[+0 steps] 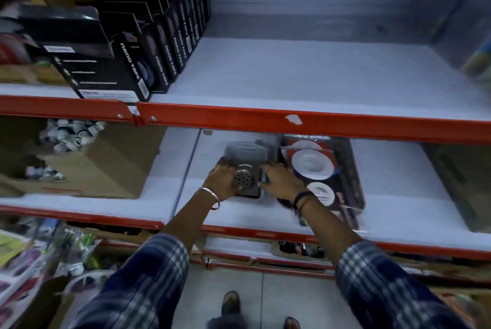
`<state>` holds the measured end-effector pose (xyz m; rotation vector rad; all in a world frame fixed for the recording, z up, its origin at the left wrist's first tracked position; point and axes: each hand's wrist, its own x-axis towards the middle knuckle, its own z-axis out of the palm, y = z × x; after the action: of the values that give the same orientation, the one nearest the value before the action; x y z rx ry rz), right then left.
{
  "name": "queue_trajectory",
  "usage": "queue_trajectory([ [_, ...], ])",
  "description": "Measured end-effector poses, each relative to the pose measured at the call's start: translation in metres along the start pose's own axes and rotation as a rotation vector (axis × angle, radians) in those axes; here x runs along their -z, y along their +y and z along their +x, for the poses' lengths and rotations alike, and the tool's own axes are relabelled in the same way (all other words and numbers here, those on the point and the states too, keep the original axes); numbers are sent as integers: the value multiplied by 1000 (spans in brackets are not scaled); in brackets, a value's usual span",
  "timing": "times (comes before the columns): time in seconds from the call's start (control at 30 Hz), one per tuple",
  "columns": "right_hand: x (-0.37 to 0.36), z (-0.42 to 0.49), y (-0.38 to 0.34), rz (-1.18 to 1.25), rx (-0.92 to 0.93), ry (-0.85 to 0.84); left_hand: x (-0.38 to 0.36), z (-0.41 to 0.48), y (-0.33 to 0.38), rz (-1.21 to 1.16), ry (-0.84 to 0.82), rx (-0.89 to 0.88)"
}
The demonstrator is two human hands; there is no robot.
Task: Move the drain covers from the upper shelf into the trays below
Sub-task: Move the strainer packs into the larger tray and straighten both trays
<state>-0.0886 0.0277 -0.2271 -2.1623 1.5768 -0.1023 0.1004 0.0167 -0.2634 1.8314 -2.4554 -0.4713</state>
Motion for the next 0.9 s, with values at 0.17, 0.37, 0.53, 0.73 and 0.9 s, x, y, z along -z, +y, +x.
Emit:
queue_trajectory([
  [0.17, -23, 49, -14, -194, 1, -230, -19, 33, -29, 218, -167, -101],
  [0.37, -45, 87, -11, -348, -4, -252, -27, 51, -48, 269, -197, -172],
  [0.53, -48, 90, -7, -379, 38, -206, -18, 51, -42, 368, -162, -265],
  [0.73, -58, 90, -5, -472, 35, -161, -11, 50, -30, 466, -199, -221],
  [0.9, -50, 79, -5, -344, 50, -167, -10, 43, -35, 418, -138, -254],
])
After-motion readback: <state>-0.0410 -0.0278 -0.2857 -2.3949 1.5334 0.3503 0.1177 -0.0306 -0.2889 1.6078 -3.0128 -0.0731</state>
